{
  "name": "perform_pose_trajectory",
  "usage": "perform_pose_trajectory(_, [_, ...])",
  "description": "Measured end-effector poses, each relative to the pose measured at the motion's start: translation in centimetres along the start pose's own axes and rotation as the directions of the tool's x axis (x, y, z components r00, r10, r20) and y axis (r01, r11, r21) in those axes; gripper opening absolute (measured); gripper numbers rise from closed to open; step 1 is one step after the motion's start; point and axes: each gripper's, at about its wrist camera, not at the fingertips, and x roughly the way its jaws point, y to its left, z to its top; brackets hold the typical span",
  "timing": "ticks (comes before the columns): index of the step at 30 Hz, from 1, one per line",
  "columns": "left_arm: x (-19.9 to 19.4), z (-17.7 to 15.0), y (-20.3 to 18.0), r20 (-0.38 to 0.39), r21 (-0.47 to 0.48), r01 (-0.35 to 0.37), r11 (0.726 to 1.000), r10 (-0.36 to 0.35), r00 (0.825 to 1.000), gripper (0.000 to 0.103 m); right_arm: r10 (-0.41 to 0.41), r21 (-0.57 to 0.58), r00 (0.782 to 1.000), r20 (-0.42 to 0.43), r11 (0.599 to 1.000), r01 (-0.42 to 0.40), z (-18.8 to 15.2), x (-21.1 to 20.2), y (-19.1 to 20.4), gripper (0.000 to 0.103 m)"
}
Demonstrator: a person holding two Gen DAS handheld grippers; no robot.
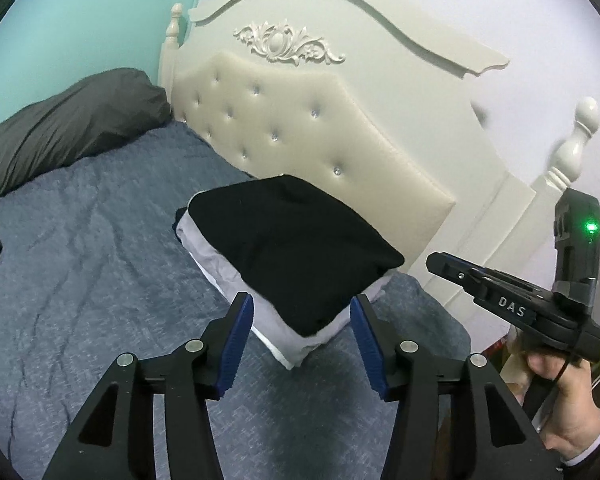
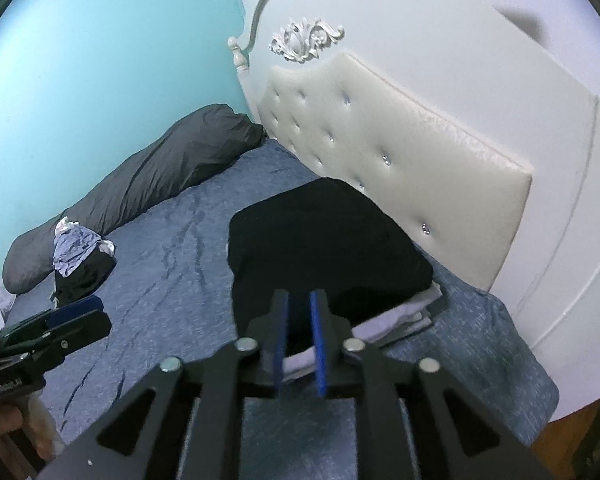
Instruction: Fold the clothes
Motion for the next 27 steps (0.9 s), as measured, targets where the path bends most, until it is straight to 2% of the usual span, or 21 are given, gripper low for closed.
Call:
perform_pose_trajectory(11, [-5.8, -0.5, -0.5, 0.036, 0.004, -0.014, 1.0, 0.014, 0.999, 0.056, -0.02, -0.045, 0.999, 0.045, 0.999, 0.022, -0.3, -5.8, 3.4, 0.025])
perform_pose_trajectory(13, [-6.7, -0.6, -0.6, 0.041, 0.005, -0.015, 1.0, 0.015, 0.999, 0.057, -0.021, -0.048, 0.999, 0.05, 0.999, 0.024, -0.5, -6.6, 3.9, 0.029])
perform_pose_trajectory(23, [-10.6, -1.2, -1.1, 0.067, 0.013, -0.019, 1.0, 0.019, 0.998, 0.062, -0.034, -0.036, 0.998, 0.058, 0.999, 0.036, -1.7, -10.0, 5.7, 0.033])
perform_pose_trajectory(27, [-11.9, -1.6, -1.3, 0.073, 0.02, -0.029, 0.999, 0.027, 0.997, 0.064, -0.039, -0.039, 0.997, 0.072, 0.998, 0.042, -2.0, -11.4, 6.4, 0.05])
